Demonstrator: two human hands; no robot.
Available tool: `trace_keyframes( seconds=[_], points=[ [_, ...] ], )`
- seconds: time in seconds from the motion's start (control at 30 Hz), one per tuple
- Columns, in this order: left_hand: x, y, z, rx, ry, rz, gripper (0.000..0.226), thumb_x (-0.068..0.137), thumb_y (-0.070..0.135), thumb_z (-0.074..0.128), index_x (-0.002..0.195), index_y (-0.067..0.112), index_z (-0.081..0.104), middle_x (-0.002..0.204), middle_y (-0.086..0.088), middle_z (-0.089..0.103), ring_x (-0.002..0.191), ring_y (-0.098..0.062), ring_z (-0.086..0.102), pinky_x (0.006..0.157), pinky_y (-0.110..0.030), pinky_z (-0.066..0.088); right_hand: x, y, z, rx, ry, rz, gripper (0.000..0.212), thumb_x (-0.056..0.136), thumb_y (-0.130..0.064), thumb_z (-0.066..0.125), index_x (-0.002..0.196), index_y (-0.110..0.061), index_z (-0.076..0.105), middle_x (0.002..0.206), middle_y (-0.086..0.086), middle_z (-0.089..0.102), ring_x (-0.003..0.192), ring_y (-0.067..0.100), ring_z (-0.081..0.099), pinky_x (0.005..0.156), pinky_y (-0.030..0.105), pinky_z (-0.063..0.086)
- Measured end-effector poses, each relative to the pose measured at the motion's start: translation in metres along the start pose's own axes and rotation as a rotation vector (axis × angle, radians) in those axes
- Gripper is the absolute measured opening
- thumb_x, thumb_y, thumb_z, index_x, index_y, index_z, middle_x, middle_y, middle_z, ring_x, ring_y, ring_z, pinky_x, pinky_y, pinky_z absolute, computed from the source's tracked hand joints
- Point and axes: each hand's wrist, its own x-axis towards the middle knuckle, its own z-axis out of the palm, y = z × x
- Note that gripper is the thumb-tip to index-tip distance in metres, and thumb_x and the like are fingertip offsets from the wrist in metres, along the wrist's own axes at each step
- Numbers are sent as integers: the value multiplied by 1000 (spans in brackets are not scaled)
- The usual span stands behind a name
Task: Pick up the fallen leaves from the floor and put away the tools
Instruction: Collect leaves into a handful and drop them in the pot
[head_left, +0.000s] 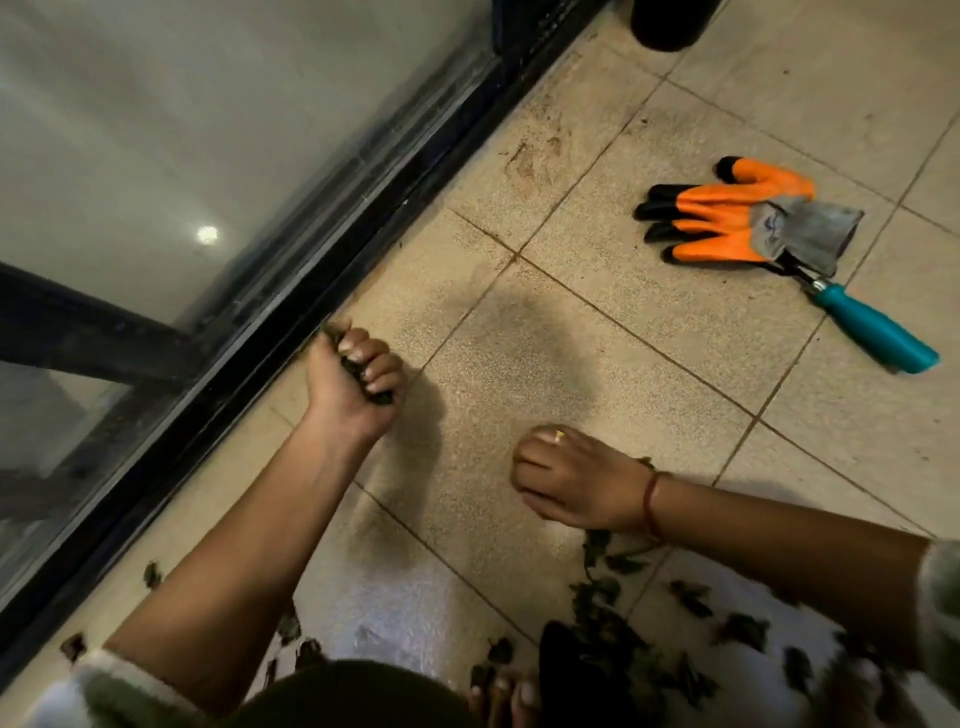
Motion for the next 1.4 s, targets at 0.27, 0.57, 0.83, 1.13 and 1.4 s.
trace_keyframes(
  seconds=[0.27, 0.57, 0.83, 1.13, 1.4],
  points=[
    [25, -77, 92, 185, -74, -260, 33, 70, 24, 49, 39, 21, 38, 38, 9, 30, 31, -5, 23, 31, -16, 15, -86, -18, -25, -80, 74, 332, 38, 89, -48, 51, 110, -20, 62, 108, 5, 62, 100, 23, 55, 94, 42, 44],
    [20, -156, 137, 362, -116, -446, 34, 73, 26, 51, 40, 21, 41, 38, 9, 32, 32, -4, 26, 32, -15, 16, -122, -63, 12, -99, 17, 352, 24, 88, -35, 53, 101, -19, 66, 104, 4, 64, 94, 23, 62, 91, 43, 48],
    [11, -213, 157, 516, -83, -557, 51, 92, 30, 41, 43, 21, 41, 39, 9, 31, 33, -4, 25, 32, -15, 15, -227, -30, -53, -128, 83, 632, 38, 93, -50, 41, 113, -19, 52, 111, 7, 56, 105, 25, 53, 95, 41, 44],
    [6, -244, 243, 603, -247, -553, 48, 89, 28, 44, 42, 21, 42, 38, 10, 31, 33, -3, 23, 30, -15, 16, -338, 42, -201, -21, -17, 759, 39, 93, -50, 38, 111, -24, 60, 113, 2, 52, 99, 16, 50, 82, 34, 48],
    [-32, -234, 305, 536, -270, -550, 52, 95, 28, 38, 44, 20, 39, 39, 8, 31, 33, -4, 24, 30, -15, 16, -310, 79, -269, 214, 353, 886, 33, 89, -37, 49, 98, -11, 67, 107, 9, 56, 102, 22, 53, 83, 34, 47]
  ],
)
